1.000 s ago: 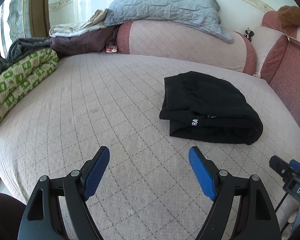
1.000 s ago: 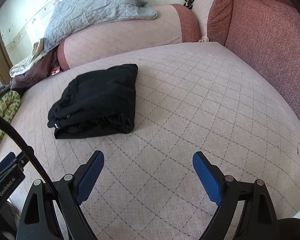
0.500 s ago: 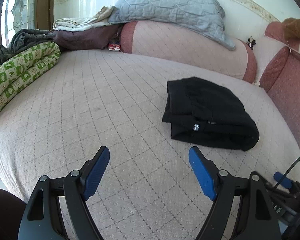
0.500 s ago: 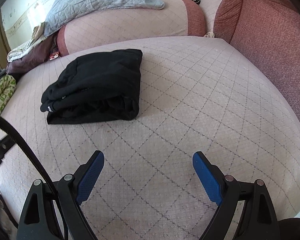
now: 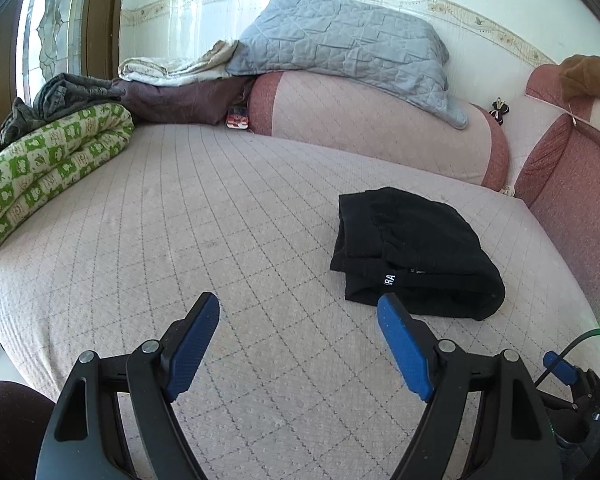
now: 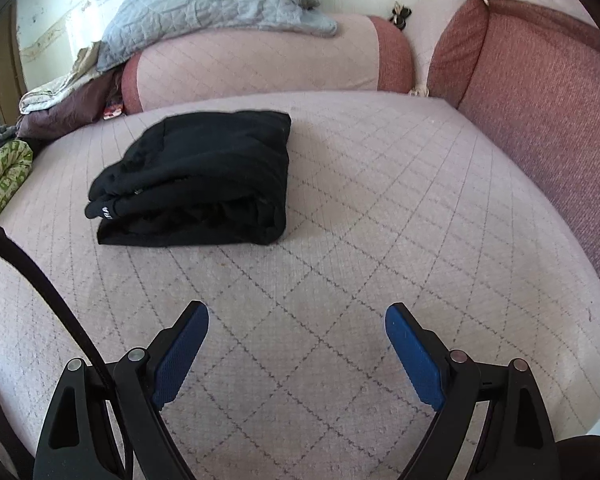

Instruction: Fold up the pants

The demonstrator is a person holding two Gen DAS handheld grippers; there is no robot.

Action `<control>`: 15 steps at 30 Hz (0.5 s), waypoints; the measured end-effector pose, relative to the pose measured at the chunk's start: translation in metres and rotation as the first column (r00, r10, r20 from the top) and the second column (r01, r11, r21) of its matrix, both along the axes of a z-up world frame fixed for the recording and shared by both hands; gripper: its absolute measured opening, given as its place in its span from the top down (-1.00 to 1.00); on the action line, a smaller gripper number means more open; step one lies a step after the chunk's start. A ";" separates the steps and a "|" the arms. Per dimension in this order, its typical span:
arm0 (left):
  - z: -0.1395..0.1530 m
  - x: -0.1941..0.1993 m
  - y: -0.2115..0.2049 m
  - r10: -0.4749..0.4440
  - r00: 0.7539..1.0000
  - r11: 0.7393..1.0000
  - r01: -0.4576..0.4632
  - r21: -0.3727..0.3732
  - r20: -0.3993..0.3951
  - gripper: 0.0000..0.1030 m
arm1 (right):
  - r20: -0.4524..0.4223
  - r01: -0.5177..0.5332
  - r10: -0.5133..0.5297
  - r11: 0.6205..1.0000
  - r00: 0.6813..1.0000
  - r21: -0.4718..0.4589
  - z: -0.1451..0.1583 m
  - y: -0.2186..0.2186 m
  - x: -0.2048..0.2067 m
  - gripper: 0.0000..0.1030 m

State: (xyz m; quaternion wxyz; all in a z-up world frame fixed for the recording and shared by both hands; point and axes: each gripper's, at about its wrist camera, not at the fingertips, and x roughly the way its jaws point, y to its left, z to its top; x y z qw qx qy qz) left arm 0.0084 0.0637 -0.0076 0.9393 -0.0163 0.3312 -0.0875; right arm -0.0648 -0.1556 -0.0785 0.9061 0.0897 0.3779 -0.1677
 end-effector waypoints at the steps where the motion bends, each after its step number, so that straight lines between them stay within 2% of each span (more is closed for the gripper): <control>1: 0.000 -0.001 0.000 0.001 1.000 1.000 -0.001 0.004 0.005 -0.57 | 0.006 -0.002 0.002 1.000 1.000 -0.006 0.001 0.001 -0.001 -0.82; 8: -0.006 -0.005 -0.008 -0.004 1.000 0.998 0.003 0.060 0.009 -0.63 | 0.024 -0.005 0.005 1.000 1.000 0.001 0.005 0.003 -0.005 -0.82; 12: -0.014 -0.003 -0.011 -0.023 0.999 0.998 0.024 0.062 -0.028 -0.63 | 0.031 0.009 -0.011 0.999 0.999 0.048 0.006 -0.004 -0.006 -0.82; 15: -0.020 0.002 -0.013 -0.029 0.998 0.997 0.033 0.064 -0.062 -0.63 | 0.017 0.009 -0.010 0.999 1.000 0.049 0.003 -0.005 -0.002 -0.82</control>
